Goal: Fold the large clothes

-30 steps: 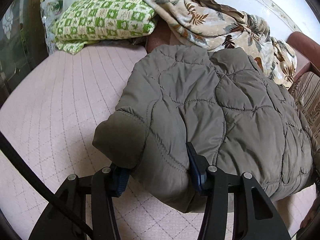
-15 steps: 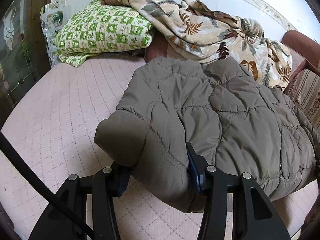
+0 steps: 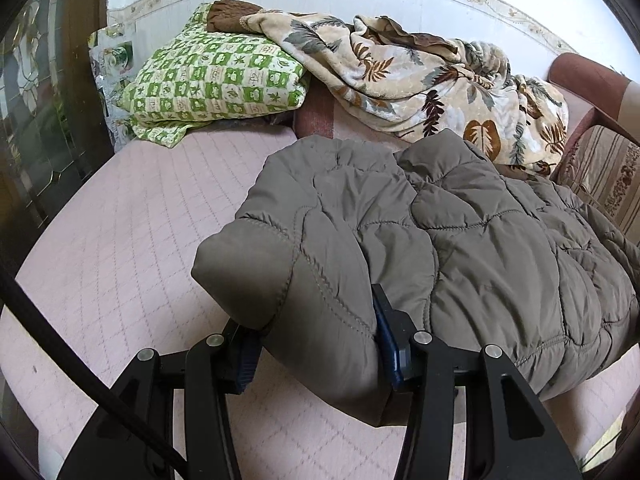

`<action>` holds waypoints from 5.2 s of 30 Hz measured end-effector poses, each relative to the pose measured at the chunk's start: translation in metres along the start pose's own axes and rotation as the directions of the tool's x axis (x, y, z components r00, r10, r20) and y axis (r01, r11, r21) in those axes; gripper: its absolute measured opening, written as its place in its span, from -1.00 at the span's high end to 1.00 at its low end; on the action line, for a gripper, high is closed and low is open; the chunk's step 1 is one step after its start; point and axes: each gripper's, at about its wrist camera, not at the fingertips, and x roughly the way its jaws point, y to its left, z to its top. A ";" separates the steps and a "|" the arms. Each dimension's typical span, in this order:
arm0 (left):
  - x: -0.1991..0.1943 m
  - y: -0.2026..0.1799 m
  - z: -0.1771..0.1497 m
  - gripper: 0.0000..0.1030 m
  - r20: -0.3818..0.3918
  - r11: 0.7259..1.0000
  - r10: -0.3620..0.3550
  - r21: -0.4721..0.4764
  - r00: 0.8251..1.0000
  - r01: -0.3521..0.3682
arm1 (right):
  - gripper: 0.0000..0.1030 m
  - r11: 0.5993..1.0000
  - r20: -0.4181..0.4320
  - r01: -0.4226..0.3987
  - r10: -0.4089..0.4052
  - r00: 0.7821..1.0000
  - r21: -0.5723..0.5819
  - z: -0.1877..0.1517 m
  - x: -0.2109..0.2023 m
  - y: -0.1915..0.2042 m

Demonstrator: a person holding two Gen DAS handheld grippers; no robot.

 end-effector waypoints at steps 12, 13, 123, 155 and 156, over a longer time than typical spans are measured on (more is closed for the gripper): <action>-0.044 0.009 -0.056 0.05 0.010 1.000 0.008 0.009 1.000 -0.008 | 0.25 1.000 0.003 -0.017 0.017 1.000 0.013 -0.040 -0.041 -0.005; -0.048 0.009 -0.062 0.05 0.009 1.000 0.008 0.007 1.000 -0.009 | 0.25 1.000 0.001 -0.017 0.017 1.000 0.014 -0.043 -0.043 -0.005; -0.031 -0.096 -0.085 -0.77 0.042 0.982 -0.034 0.188 0.999 0.025 | -0.16 0.953 -0.058 -0.290 0.296 0.953 0.093 -0.058 -0.049 0.048; -0.016 -0.098 -0.086 -0.77 0.018 0.980 -0.023 0.196 1.000 0.019 | -0.38 0.959 -0.128 -0.275 0.282 0.951 0.069 -0.071 -0.030 0.059; -0.015 -0.097 -0.085 -0.77 0.018 0.980 -0.023 0.196 1.000 0.019 | -0.38 0.958 -0.126 -0.276 0.284 0.951 0.072 -0.070 -0.031 0.059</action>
